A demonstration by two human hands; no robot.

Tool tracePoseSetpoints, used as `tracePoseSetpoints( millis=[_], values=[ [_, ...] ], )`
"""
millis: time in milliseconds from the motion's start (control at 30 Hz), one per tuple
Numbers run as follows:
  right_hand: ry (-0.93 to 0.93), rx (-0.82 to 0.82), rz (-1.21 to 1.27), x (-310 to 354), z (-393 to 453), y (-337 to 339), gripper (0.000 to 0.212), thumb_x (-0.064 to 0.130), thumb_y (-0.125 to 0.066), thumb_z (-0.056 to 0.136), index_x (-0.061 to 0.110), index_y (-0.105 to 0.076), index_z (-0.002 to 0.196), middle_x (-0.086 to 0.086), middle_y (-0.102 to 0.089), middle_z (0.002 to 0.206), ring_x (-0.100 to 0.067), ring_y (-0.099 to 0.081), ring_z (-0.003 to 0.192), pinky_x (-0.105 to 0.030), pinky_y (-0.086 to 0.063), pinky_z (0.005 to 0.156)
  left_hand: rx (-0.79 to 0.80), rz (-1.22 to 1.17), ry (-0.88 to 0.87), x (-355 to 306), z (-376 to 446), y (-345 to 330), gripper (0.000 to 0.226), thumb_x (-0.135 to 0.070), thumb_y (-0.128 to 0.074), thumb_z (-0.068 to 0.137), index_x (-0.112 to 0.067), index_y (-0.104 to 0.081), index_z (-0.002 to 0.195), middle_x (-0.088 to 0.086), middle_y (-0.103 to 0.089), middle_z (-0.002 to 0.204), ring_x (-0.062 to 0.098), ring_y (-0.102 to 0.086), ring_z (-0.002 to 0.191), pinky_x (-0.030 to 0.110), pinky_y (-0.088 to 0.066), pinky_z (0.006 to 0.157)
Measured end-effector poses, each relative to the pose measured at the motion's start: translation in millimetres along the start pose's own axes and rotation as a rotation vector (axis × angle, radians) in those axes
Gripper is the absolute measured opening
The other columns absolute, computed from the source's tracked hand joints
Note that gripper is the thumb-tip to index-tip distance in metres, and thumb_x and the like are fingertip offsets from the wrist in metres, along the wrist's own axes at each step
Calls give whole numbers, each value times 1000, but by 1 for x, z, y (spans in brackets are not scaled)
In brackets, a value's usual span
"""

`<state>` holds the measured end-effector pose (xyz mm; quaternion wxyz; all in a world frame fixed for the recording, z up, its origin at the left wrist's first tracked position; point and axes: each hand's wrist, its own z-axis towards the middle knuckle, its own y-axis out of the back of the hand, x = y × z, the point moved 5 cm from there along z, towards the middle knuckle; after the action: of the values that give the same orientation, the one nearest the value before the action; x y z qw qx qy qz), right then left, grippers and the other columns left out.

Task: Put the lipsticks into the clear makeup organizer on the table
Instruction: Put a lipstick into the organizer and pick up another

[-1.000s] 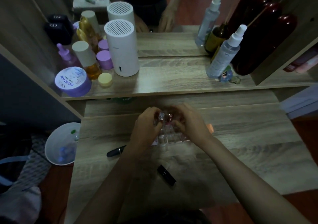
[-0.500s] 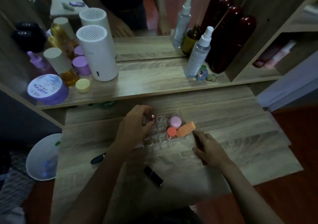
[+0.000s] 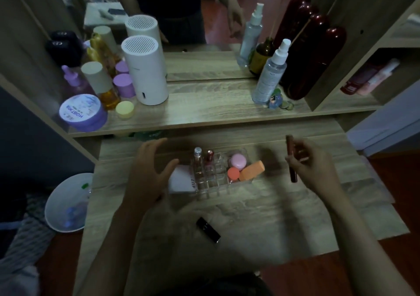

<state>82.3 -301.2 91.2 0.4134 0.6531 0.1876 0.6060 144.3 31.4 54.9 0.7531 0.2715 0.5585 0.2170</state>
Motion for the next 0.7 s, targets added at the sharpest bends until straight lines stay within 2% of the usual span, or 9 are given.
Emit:
tracePoseSetpoints(
  millis=[67, 167, 200, 267, 367, 467, 600, 700],
  values=[
    [145, 86, -76, 32, 10, -11, 34, 2, -64, 81, 10, -62, 114, -18, -66, 96, -34, -62, 84, -41, -51, 74, -19, -29, 42, 13, -12, 10, 40, -21, -60, 86, -8, -50, 123, 12, -57, 119, 13, -51, 103, 18, -37, 81],
    [268, 330, -466, 57, 22, -59, 35, 17, -56, 88, 25, -57, 122, -16, -64, 107, -36, -62, 96, -40, -50, 77, -39, -6, 146, 38, -34, 18, 31, -14, -55, 90, -3, -52, 118, 17, -59, 114, 26, -56, 102, 31, -41, 84],
    [290, 392, -608, 61, 25, -76, 33, 21, -56, 88, 24, -58, 121, -15, -63, 108, -35, -61, 97, -39, -49, 76, -16, 1, 210, 48, -41, 17, 26, -10, -54, 90, -2, -54, 115, 19, -59, 111, 31, -57, 101, 34, -41, 83],
    [334, 435, -728, 72, 29, -101, 27, 20, -59, 85, 16, -62, 111, -13, -62, 105, -34, -62, 94, -35, -47, 70, 92, 3, 331, 66, -55, 12, 18, -8, -52, 90, -7, -56, 107, 16, -59, 104, 32, -57, 98, 33, -41, 79],
    [371, 405, -738, 83, 35, -118, 14, 15, -60, 84, 11, -65, 96, -13, -67, 98, -33, -65, 88, -33, -44, 62, 232, 64, 370, 85, -70, 3, 27, -9, -61, 85, -6, -57, 111, 16, -60, 109, 28, -56, 101, 38, -46, 85],
    [408, 405, -752, 86, 37, -130, 12, 19, -61, 86, 10, -65, 93, -13, -69, 96, -31, -67, 85, -38, -51, 65, 236, 91, 383, 95, -78, 1, 42, -9, -71, 76, -3, -57, 115, 16, -60, 111, 28, -56, 103, 46, -47, 91],
    [405, 519, -696, 84, 41, -148, 16, 10, -60, 85, 7, -63, 100, -19, -67, 103, -36, -64, 94, -41, -52, 75, 208, 150, 339, 97, -81, -1, 42, -15, -73, 73, -12, -59, 112, 10, -61, 109, 23, -55, 101, 38, -48, 89],
    [345, 598, -577, 82, 42, -153, 21, 1, -60, 81, 7, -66, 100, -19, -69, 102, -34, -64, 96, -43, -55, 81, 216, 223, 242, 90, -75, -8, 36, -24, -70, 77, -17, -61, 111, 5, -60, 105, 20, -55, 96, 30, -45, 80]
  ],
)
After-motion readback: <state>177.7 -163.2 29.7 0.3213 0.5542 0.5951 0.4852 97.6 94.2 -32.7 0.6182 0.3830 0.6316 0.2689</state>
